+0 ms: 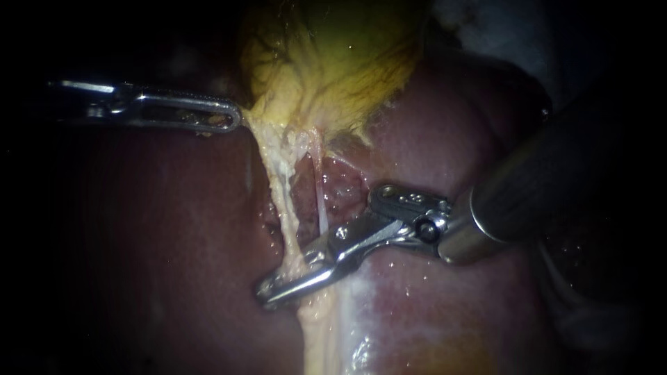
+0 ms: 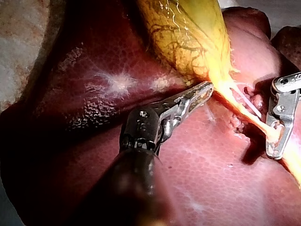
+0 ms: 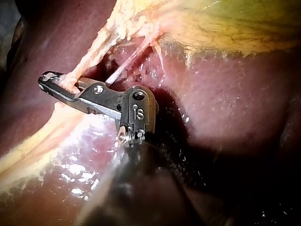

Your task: Clipping first clip left tube

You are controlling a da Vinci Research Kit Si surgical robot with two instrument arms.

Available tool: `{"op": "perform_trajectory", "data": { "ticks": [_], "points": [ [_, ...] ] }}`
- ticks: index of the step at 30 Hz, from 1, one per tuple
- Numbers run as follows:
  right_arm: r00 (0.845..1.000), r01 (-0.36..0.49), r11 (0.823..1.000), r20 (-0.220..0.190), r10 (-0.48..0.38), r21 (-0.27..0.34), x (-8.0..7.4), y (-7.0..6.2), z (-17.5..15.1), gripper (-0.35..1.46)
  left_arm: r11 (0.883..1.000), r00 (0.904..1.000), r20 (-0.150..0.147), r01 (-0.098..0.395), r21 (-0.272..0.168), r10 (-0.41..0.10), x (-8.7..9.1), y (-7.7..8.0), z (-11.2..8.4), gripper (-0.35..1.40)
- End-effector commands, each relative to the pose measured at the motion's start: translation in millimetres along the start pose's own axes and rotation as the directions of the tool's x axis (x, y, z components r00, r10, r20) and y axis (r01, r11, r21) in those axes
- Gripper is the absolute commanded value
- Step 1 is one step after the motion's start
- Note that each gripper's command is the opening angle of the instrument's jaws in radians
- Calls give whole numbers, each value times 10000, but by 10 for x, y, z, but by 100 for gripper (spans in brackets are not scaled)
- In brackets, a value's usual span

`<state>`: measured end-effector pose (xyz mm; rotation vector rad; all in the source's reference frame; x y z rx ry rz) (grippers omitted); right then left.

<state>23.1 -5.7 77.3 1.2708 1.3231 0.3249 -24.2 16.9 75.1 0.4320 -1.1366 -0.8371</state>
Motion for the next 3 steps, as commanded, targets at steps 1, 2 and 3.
{"op": "perform_trajectory", "data": {
  "ticks": [1, 2, 3],
  "points": [
    [10000, 1, 10000, 5, -1, 9, 0, 0, 0, -35, 10000, 10000, -1, -1, 0, 1, 0, 0, 0, -35],
    [10000, 2, 10000, 6, -2, 11, 0, -1, 0, -35, 10000, 10000, -1, -1, 1, 1, 0, 0, 0, -35],
    [10000, 2, 10000, 6, -2, 12, 0, -1, 0, -35, 10000, 10000, -1, -1, 1, 1, 0, 0, 0, -35]
  ]
}}
